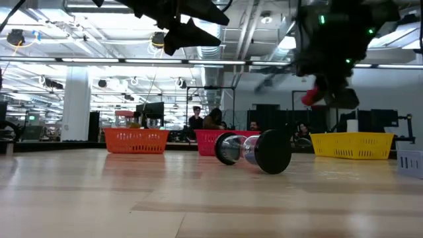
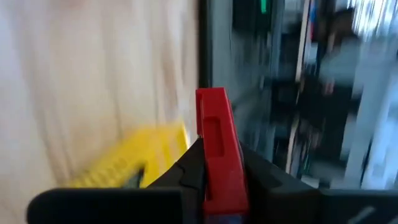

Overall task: Pick & Place Office items
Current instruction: Put the red digital clock into the yellow bin

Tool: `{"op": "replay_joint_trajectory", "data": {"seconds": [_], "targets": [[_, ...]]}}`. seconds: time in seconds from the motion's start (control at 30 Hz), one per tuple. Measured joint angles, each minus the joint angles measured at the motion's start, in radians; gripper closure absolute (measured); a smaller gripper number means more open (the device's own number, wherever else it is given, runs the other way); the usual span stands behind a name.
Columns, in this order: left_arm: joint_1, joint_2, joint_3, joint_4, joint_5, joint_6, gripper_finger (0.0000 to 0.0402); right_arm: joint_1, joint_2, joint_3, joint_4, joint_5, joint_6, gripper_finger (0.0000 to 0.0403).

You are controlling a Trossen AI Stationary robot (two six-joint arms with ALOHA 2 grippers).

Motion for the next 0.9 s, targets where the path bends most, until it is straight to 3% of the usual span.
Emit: {"op": "replay_joint_trajectory", "data": {"seconds": [0.13, 0.23, 0.4, 0.67, 0.9], "targets": [[0.0, 0.0, 0.0, 0.0, 0.0, 0.0, 0.0169, -0.061, 0.002, 0.0, -0.271, -0.078, 0.32, 0.0337], [0.0, 0.0, 0.0, 0.0, 0.0, 0.0, 0.0169, -0.098, 0.002, 0.0, -0.328, -0.174, 0.407, 0.034], [0.0, 0.0, 0.0, 0.0, 0.0, 0.0, 0.0169, -0.158, 0.002, 0.0, -0.316, -0.277, 0.412, 0.0352], [0.0, 0.0, 0.0, 0.0, 0.001, 0.0, 0.0169, -0.27, 0.002, -0.013, -0.218, -0.295, 0.395, 0.0337], [0.0, 0.0, 0.0, 0.0, 0.026, 0.0, 0.0169, -0.398, 0.002, -0.057, -0.076, -0.454, 0.247, 0.034]]}}
